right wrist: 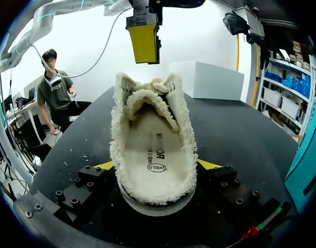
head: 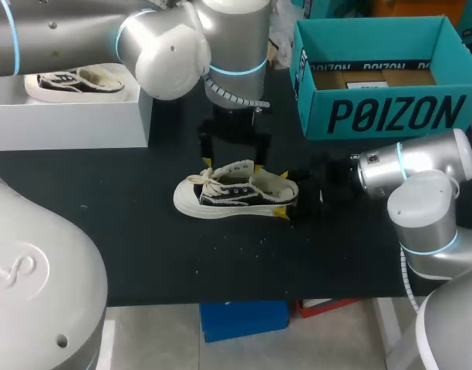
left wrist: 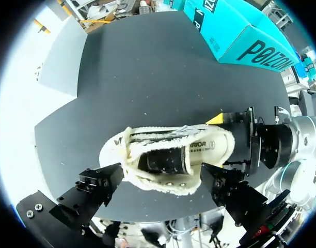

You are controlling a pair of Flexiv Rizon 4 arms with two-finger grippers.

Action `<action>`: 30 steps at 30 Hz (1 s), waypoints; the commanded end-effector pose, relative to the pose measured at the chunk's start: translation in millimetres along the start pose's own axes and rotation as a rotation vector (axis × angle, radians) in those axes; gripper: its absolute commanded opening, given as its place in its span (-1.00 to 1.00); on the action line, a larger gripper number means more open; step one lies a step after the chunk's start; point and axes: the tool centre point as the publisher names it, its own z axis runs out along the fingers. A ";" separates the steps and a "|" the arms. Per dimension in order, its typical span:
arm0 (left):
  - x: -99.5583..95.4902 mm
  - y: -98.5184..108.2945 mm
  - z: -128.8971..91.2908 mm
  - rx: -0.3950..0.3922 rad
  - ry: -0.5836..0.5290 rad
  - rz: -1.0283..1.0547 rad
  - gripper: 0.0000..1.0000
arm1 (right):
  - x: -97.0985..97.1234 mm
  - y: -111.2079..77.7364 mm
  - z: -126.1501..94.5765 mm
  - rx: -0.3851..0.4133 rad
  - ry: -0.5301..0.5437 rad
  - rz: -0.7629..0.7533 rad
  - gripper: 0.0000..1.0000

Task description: Take the shoe out of the shoebox, open the shoe tongue, remove and reinsert the insole, then place the shoe into the shoebox

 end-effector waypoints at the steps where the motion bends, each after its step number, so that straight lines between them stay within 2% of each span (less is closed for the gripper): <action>1: 12.8 -8.4 9.8 -0.026 -0.106 -0.002 1.00 | -1.0 -0.4 2.7 0.003 0.000 0.001 -1.00; 15: 28.9 -10.5 32.9 -0.126 -0.247 0.074 1.00 | -1.0 -0.4 2.7 0.003 0.000 0.001 -1.00; 23: 24.4 -8.1 41.1 -0.171 -0.326 0.077 1.00 | -1.0 -0.4 2.7 0.003 0.000 0.001 -1.00; 30: 20.3 -6.8 40.4 -0.170 -0.336 0.071 1.00 | -1.0 -0.4 2.7 0.003 0.000 0.001 -1.00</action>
